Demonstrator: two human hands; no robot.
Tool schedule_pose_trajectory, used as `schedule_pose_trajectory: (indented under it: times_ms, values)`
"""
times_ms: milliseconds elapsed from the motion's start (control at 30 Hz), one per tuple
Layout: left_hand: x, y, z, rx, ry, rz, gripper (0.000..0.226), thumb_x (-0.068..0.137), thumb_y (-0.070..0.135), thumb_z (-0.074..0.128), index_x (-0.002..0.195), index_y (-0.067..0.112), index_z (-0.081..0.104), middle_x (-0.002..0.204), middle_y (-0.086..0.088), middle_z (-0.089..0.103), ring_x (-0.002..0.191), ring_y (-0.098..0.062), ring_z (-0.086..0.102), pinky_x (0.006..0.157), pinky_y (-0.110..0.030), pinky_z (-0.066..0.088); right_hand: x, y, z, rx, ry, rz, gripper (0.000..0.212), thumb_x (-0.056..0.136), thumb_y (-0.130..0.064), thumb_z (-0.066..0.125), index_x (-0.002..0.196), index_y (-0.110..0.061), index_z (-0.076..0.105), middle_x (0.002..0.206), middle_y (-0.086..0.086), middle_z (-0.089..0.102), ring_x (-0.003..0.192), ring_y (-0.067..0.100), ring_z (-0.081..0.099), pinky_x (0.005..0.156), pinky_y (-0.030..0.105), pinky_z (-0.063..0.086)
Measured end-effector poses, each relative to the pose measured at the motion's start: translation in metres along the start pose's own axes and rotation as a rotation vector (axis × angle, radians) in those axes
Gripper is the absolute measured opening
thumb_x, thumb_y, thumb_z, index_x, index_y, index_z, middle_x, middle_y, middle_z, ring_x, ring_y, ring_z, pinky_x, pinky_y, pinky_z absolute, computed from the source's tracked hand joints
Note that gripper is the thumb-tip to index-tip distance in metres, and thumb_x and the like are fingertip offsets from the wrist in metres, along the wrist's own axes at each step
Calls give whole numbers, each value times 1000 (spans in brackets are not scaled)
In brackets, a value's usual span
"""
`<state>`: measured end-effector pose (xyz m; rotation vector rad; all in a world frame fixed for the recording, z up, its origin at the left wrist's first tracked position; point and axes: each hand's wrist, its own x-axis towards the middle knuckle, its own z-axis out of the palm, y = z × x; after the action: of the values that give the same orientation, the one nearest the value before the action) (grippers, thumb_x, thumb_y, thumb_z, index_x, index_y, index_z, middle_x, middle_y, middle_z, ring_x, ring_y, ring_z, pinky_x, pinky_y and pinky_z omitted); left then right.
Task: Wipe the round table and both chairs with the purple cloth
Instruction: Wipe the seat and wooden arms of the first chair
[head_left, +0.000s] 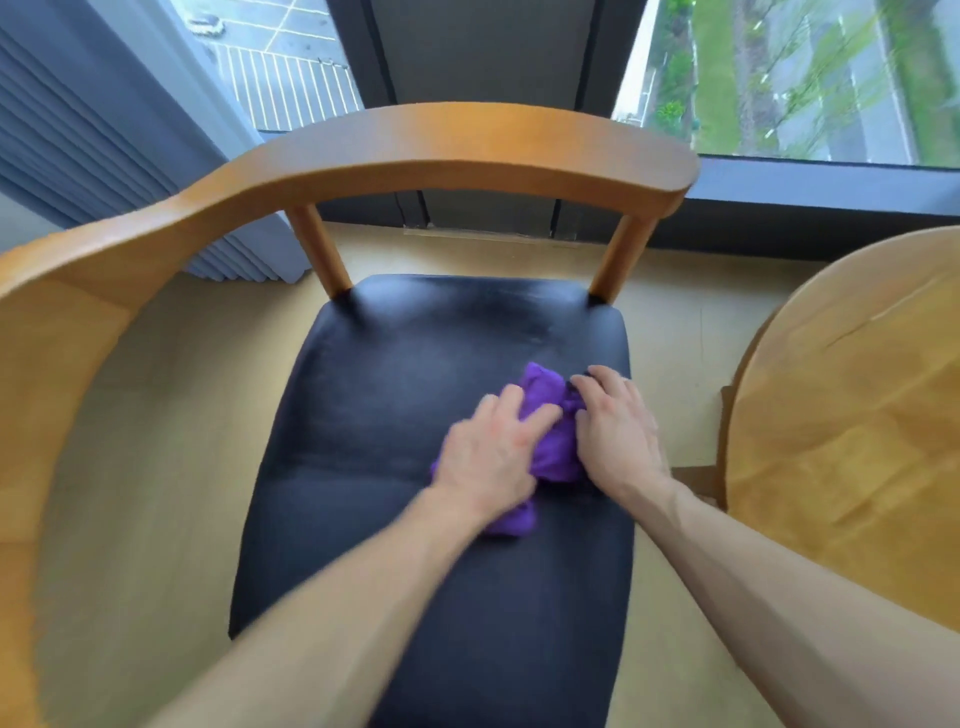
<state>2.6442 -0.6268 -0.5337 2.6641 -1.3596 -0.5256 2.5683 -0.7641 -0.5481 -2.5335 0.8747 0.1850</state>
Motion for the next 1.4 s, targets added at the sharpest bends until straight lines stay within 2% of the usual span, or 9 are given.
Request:
schedule_pose_trajectory:
  times_ms: [67,233,367,500,633,833,967,1133,1400]
  values:
    - [3,-48,-15,31,28,-27,69,74,28,66,135,44,38,123,-1,42,114,-26,49,67,-38,49,-12,1,4,24,13,-10,44,88,-11,55,131,-14,57,147,7,45,134,30,42,110,41,39]
    - [31,-155,-60,-132,247,-611,50,80,16,67,127,26,52,112,-23,56,105,-45,59,88,-49,49,-24,3,1,120,-86,0,54,93,-14,49,147,-19,43,163,3,22,150,21,18,122,30,16]
    - [78,-149,-61,-106,246,-845,35,83,14,63,117,11,58,120,-30,57,114,-49,55,95,-51,47,-18,10,-11,201,-120,-2,51,94,-7,43,144,-17,48,163,1,24,150,18,19,120,27,16]
    - [130,-37,-27,-110,213,-670,45,88,20,66,130,18,51,133,-20,44,125,-42,44,96,-51,45,-14,12,-23,370,-134,68,55,92,2,39,143,-13,47,157,2,35,144,21,33,115,33,30]
    - [134,54,-4,-41,169,-312,48,88,20,61,135,28,51,135,-8,43,120,-33,40,87,-46,45,3,13,-36,667,107,342,43,88,4,42,129,-7,51,130,15,51,117,34,51,93,33,34]
    - [103,25,3,-156,63,289,62,79,24,67,139,33,52,134,4,54,105,-25,51,92,-38,46,22,12,-40,605,340,360,41,100,-19,42,141,-23,46,143,3,42,126,25,46,96,35,38]
    - [96,-22,-34,-551,95,134,62,85,26,53,146,29,45,141,7,54,119,-12,53,105,-25,39,28,-1,-30,246,309,234,58,96,-44,48,150,-30,35,159,7,25,142,30,28,111,50,33]
    - [89,-124,-25,34,147,-50,54,96,46,40,146,27,45,156,-6,40,138,-32,42,111,-54,35,51,-31,-3,0,28,213,108,76,-76,55,158,-25,6,166,11,-4,152,37,-4,120,57,13]
    - [65,-153,0,166,2,-21,66,100,58,27,158,39,2,168,3,-5,154,-18,-7,123,-54,2,49,-30,15,-89,187,307,91,72,-65,60,145,-17,36,162,9,20,143,39,22,110,56,32]
